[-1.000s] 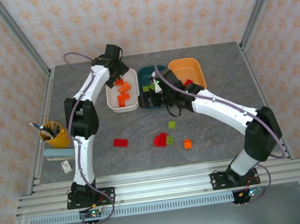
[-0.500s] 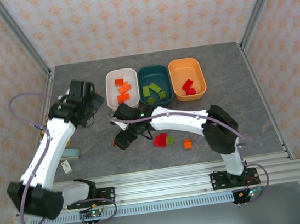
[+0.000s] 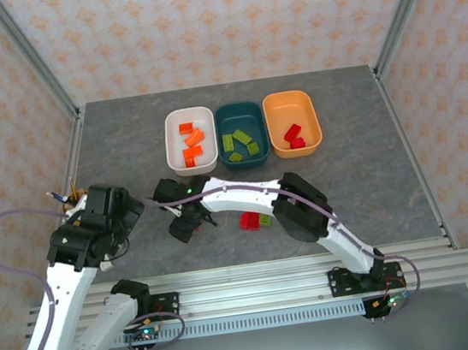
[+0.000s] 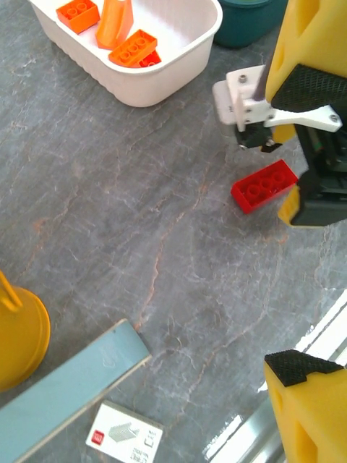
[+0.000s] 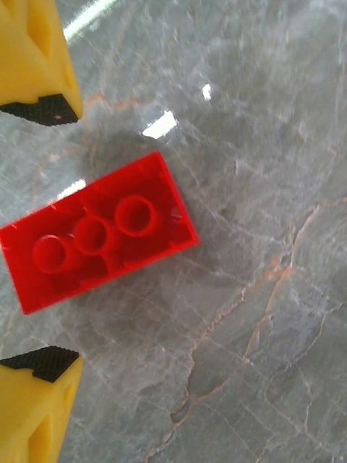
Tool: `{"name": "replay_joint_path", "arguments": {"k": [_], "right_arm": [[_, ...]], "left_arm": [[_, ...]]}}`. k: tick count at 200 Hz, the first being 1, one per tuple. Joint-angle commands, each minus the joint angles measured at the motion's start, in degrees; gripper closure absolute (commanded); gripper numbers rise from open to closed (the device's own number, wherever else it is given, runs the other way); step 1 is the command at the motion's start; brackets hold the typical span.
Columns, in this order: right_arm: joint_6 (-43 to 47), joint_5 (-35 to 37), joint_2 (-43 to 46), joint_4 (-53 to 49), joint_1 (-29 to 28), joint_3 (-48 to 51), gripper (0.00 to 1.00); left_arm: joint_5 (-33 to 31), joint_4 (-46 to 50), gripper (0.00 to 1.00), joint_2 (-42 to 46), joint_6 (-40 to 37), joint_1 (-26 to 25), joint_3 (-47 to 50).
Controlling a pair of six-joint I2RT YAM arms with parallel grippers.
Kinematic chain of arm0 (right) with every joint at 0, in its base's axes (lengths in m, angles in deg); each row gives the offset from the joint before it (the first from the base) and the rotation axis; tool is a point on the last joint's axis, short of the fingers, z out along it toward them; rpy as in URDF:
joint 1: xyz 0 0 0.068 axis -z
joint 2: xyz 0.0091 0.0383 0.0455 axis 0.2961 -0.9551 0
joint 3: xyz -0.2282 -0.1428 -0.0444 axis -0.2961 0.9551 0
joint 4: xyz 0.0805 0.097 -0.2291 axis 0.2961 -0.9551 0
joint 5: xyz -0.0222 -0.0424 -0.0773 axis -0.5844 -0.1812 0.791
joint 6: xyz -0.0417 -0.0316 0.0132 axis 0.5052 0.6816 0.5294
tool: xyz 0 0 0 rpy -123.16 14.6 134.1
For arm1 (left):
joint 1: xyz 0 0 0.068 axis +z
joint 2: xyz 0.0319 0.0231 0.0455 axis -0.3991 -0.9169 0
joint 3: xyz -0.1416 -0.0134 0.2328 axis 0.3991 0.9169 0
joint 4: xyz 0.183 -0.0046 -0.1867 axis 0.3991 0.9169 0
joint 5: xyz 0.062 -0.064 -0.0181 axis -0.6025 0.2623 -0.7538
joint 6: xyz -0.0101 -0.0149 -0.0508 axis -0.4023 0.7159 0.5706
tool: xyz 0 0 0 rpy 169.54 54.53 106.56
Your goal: Sort the legos into containers by color
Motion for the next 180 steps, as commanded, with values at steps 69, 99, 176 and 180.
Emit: {"name": "replay_joint_path", "arguments": {"k": [69, 99, 176, 180], "right_arm": [[-3.35, 4.84, -5.38, -6.21, 0.01, -6.68, 0.51], [-3.88, 5.48, -4.7, -6.34, 0.06, -6.34, 0.6], [-11.62, 5.15, 17.52, 1.05, 10.77, 8.83, 0.64], [-11.98, 5.31, 19.13, 1.16, 12.12, 9.74, 0.64]], "left_arm": [[-1.77, 5.6, 0.11, 1.83, 1.95, -0.3, 1.35], [-1.1, 4.93, 0.11, 1.83, 1.72, -0.23, 2.18], [15.57, -11.17, 0.11, -6.35, -5.44, -1.19, 6.93], [16.05, -12.13, 0.11, -7.54, -6.01, -1.71, 6.6]]}}
